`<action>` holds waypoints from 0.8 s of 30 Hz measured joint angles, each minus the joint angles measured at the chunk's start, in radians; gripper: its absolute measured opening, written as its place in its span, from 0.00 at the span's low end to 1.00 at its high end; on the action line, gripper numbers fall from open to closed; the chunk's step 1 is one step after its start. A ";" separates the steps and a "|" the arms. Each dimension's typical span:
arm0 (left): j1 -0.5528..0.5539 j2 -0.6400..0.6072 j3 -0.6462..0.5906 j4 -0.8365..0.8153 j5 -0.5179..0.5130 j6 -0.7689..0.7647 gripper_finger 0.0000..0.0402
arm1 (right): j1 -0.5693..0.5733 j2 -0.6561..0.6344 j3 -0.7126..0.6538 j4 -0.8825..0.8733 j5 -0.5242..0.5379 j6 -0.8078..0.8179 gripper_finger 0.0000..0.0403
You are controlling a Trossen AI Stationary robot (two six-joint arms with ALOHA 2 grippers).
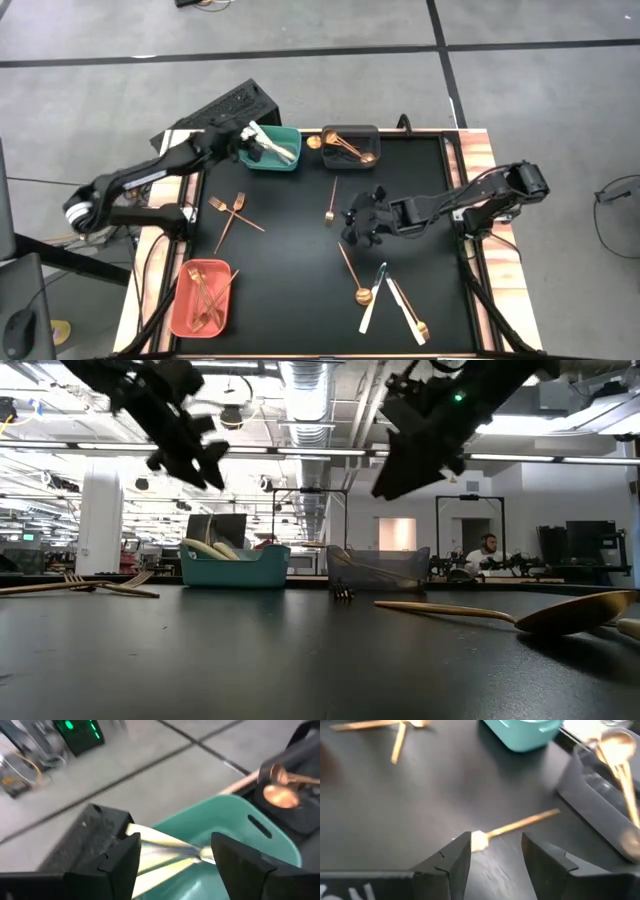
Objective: Sort silverware by color (type)
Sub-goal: Put the silver knife into the light blue bin, then put the gold spoon into the black bin
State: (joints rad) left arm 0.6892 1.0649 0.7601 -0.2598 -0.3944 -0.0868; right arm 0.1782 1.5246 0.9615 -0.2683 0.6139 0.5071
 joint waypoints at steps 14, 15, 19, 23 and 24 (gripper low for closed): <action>-0.212 -0.308 -0.094 0.014 0.196 -0.004 0.59 | 0.055 0.000 0.000 -0.535 -0.115 0.275 0.33; -0.245 -0.321 -0.131 0.066 0.206 -0.008 0.59 | 0.076 0.000 0.000 -0.572 -0.139 0.306 0.32; -0.365 -0.355 -0.292 0.308 0.203 -0.030 0.59 | 0.171 0.000 0.000 -0.629 -0.284 0.426 0.29; -0.458 -0.356 -0.409 0.530 0.203 -0.054 0.59 | 0.257 0.000 0.000 -0.566 -0.366 0.516 0.28; -0.480 -0.350 -0.424 0.563 0.202 -0.054 0.59 | 0.275 0.000 0.000 -0.532 -0.366 0.532 0.28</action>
State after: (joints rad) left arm 0.2093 0.7146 0.3364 0.3037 -0.1921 -0.1405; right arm 0.4529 1.5246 0.9611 -0.8002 0.2480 1.0390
